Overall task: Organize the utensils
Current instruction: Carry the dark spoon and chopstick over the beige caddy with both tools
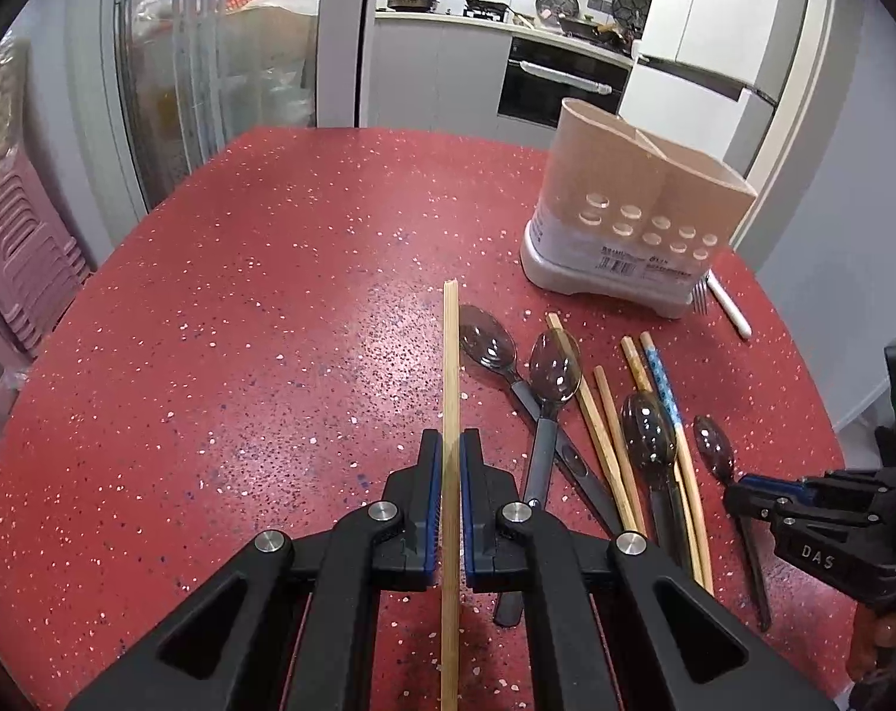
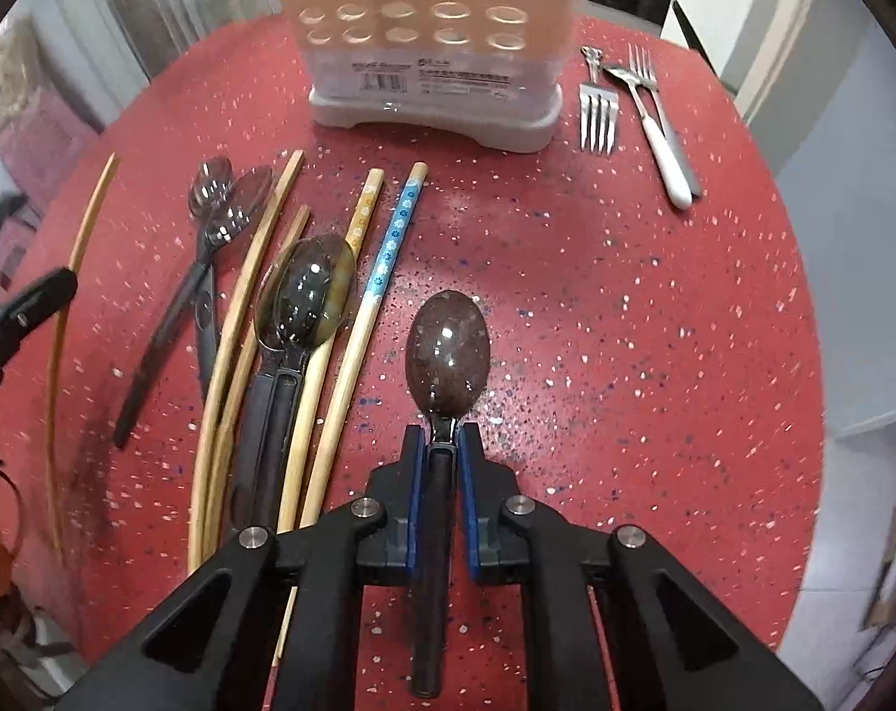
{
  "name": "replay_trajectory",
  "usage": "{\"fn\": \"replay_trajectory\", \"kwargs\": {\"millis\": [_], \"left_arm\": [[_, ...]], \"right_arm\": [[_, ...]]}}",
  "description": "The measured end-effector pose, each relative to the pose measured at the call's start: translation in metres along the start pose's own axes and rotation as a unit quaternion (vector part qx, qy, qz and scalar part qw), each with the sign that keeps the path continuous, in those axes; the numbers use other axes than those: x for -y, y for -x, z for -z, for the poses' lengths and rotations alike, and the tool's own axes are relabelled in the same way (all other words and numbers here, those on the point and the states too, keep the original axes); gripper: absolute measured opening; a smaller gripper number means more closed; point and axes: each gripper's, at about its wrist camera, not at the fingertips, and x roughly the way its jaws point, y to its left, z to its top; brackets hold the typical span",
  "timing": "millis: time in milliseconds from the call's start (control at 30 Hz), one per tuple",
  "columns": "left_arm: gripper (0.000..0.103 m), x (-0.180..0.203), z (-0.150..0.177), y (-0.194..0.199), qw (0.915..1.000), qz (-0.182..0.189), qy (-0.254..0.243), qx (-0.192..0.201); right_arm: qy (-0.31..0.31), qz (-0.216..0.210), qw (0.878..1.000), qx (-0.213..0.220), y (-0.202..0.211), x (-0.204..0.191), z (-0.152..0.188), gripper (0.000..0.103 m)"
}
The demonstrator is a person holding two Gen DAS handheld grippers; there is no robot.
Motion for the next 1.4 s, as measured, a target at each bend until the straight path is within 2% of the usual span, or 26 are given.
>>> {"fn": "replay_trajectory", "kwargs": {"millis": [100, 267, 433, 533, 700, 933, 1133, 1267, 1400], "left_arm": [[0.028, -0.002, -0.002, 0.007, 0.9999, 0.003, 0.004, 0.009], [0.028, 0.001, -0.012, 0.022, 0.9994, 0.010, 0.010, 0.030], [0.028, 0.006, -0.036, 0.041, 0.9975, 0.029, 0.024, 0.059], [0.028, 0.010, -0.056, 0.051, 0.9955, 0.041, 0.030, 0.081], [0.028, 0.022, -0.105, 0.058, 0.9907, 0.052, 0.033, 0.121], [0.028, 0.036, -0.176, 0.051, 0.9810, 0.073, 0.058, 0.170], [0.028, 0.049, -0.228, 0.030, 0.9738, 0.083, 0.065, 0.201], [0.028, 0.059, -0.244, 0.011, 0.9698, 0.088, 0.060, 0.220], [0.028, 0.070, -0.255, -0.014, 0.9677, 0.092, 0.053, 0.228]], "right_arm": [[-0.032, -0.045, 0.998, 0.022, 0.013, 0.019, 0.007, 0.012], [-0.053, -0.080, 0.993, 0.071, 0.039, 0.035, 0.004, 0.012], [-0.060, -0.114, 0.981, 0.144, 0.081, 0.046, -0.006, 0.012], [-0.065, -0.133, 0.969, 0.197, 0.106, 0.052, -0.022, 0.012], [-0.068, -0.139, 0.954, 0.258, 0.124, 0.055, -0.059, 0.012], [-0.079, -0.144, 0.939, 0.303, 0.136, 0.071, -0.119, 0.012], [-0.069, -0.141, 0.928, 0.338, 0.135, 0.073, -0.169, 0.012], [-0.063, -0.133, 0.923, 0.355, 0.121, 0.073, -0.196, 0.012], [-0.056, -0.123, 0.923, 0.361, 0.099, 0.072, -0.208, 0.012]]}}
